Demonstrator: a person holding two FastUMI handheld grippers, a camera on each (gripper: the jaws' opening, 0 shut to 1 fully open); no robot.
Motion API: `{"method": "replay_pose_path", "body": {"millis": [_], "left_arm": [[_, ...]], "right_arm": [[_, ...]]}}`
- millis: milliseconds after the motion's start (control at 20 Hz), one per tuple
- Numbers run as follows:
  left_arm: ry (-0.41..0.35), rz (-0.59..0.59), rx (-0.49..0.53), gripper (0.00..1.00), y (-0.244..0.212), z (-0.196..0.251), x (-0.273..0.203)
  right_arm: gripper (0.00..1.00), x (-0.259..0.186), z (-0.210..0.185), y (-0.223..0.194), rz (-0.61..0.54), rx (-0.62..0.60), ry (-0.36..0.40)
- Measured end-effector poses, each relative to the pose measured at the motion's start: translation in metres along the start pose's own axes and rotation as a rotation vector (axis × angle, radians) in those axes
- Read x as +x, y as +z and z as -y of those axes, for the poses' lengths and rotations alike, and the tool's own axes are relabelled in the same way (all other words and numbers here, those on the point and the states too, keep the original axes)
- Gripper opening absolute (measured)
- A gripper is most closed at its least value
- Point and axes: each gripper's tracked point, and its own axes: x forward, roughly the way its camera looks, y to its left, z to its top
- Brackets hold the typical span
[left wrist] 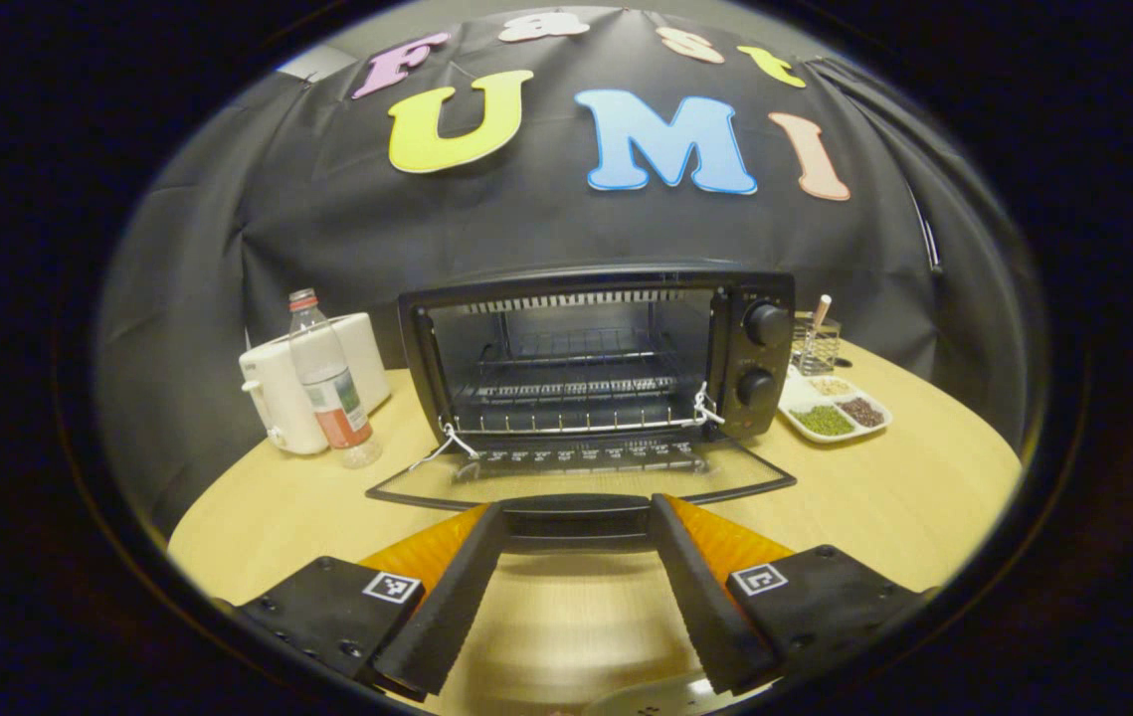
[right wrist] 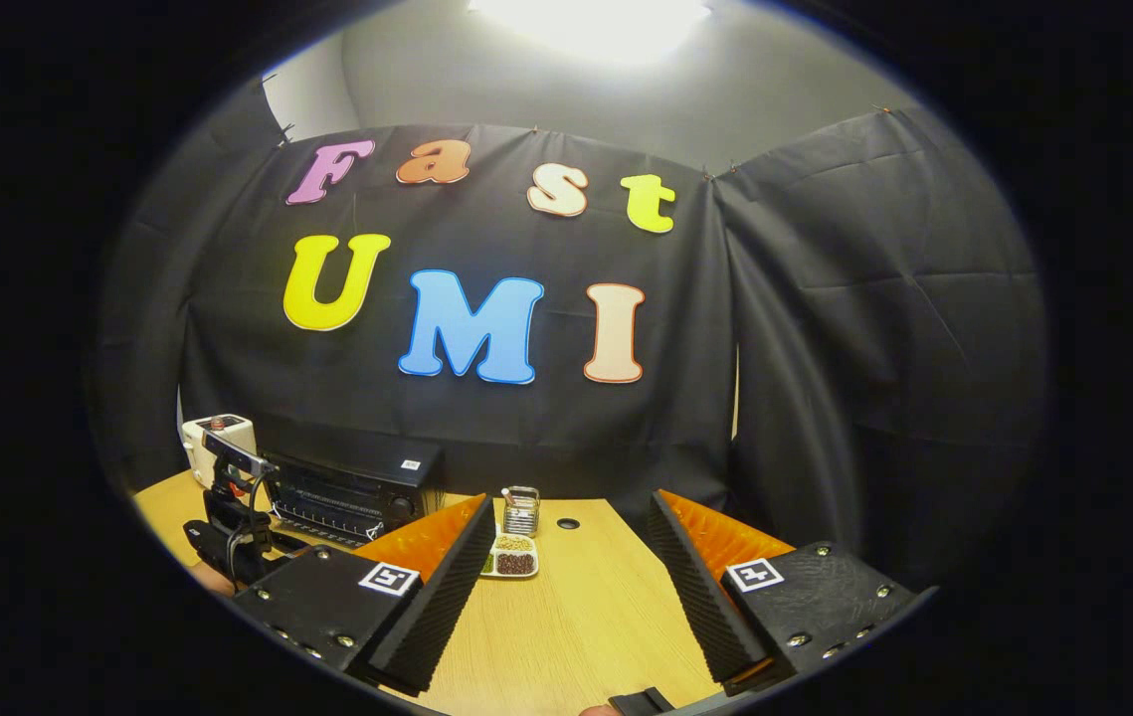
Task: Open the electric oven with the left hand, put the food in, and close the electric oven.
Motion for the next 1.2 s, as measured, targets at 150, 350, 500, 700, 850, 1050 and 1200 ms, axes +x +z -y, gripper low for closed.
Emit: {"method": "replay_pose_path", "body": {"millis": [150,350,500,700,850,1050,1200], "left_arm": [[0.008,-0.020,0.040,0.98,-0.008,0.001,0.001],[0.011,-0.021,0.060,1.00,-0.004,0.000,-0.004],[0.022,0.013,0.052,0.98,0.011,-0.009,-0.022],[0.039,0.108,0.019,1.00,0.055,-0.029,-0.062],[0.053,0.207,-0.013,1.00,0.099,-0.047,-0.101],[0.081,0.305,-0.054,0.97,0.139,-0.075,-0.150],[0.121,0.353,-0.055,1.00,0.157,-0.103,-0.180]], "right_arm": [[0.97,-0.001,0.000,-0.010,-0.016,-0.021,0.011],[0.97,-0.001,-0.010,-0.015,-0.029,0.003,0.049],[0.97,0.001,-0.022,-0.011,-0.014,0.012,0.089],[0.97,0.009,-0.047,-0.015,-0.018,0.050,0.171],[0.96,0.015,-0.072,-0.023,-0.044,0.091,0.254],[0.97,0.019,-0.107,-0.044,-0.123,0.132,0.374],[0.97,0.021,-0.135,-0.067,-0.216,0.154,0.480]]}}
